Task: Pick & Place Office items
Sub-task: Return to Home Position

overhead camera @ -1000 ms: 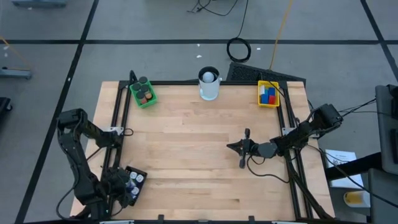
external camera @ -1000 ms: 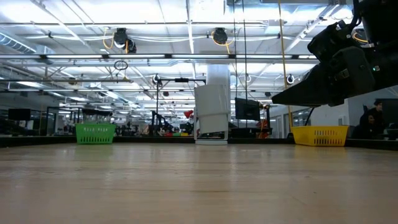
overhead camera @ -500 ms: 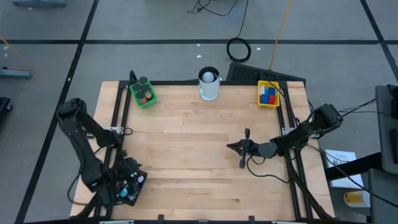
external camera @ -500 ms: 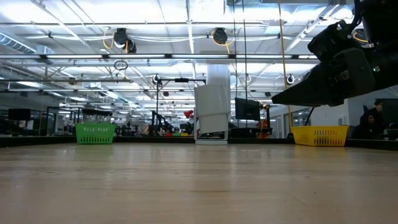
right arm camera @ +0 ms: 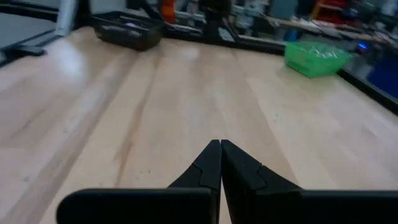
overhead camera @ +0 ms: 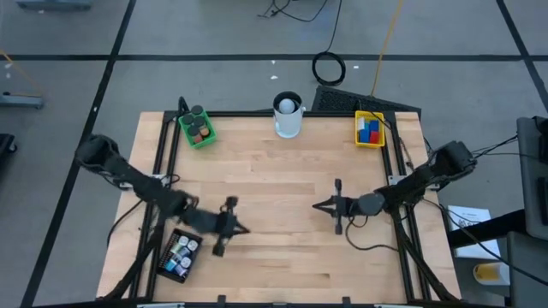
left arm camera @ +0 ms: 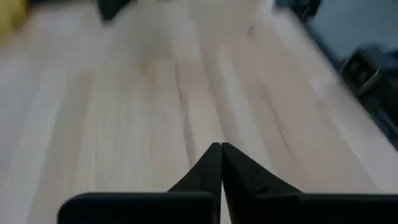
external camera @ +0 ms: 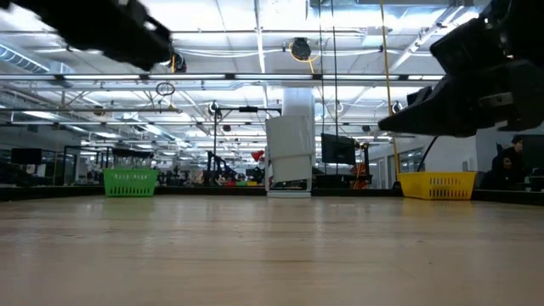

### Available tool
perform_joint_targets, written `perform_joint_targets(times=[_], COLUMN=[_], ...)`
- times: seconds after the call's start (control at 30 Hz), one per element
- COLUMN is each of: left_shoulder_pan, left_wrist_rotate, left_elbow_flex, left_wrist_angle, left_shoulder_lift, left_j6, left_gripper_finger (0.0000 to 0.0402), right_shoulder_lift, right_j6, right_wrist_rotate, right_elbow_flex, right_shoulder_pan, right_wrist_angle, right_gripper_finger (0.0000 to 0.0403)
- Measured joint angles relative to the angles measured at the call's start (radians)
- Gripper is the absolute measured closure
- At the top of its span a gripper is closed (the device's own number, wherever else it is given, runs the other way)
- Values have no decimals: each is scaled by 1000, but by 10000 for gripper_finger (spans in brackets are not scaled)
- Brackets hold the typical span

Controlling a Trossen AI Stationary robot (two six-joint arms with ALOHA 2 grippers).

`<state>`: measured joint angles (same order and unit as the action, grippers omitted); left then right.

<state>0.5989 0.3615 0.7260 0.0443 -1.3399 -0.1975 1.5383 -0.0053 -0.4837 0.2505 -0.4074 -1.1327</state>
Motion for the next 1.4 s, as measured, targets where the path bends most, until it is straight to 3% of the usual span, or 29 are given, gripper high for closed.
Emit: perform_joint_targets(times=[0.13,0.27,0.5,0.67,0.83,1.03,1.3,1.4], left_shoulder_pan=[-173,-342,-591,-698,-733,-786,-826,-842], left_wrist_rotate=[-155,-282,-496,-596,-567,-544,-545,-543], left_elbow_flex=[-143,-254,-401,-475,-564,-707,-711,-711], left_wrist_angle=[-402,-668,-929,-946,-946,-938,-667,-578], left_shoulder_lift=[0,0,0,68,205,440,706,801], left_j6=[243,355,328,294,294,258,257,275], left_gripper_finger=[384,394,387,397,389,394,396,388], right_shoulder_lift=[-104,-293,-646,-845,-984,-1126,-1299,-1375], right_j6=[-60,-59,-34,-72,-99,-105,-117,-124], right_wrist_rotate=[118,249,282,369,462,459,454,393], right_elbow_flex=[-50,-133,-174,-174,-177,-233,-234,-235], right_shoulder_pan=[47,165,320,365,409,427,428,429], right_wrist_angle=[1,40,493,674,754,791,902,987], right_gripper_finger=[402,402,402,402,403,403,403,403])
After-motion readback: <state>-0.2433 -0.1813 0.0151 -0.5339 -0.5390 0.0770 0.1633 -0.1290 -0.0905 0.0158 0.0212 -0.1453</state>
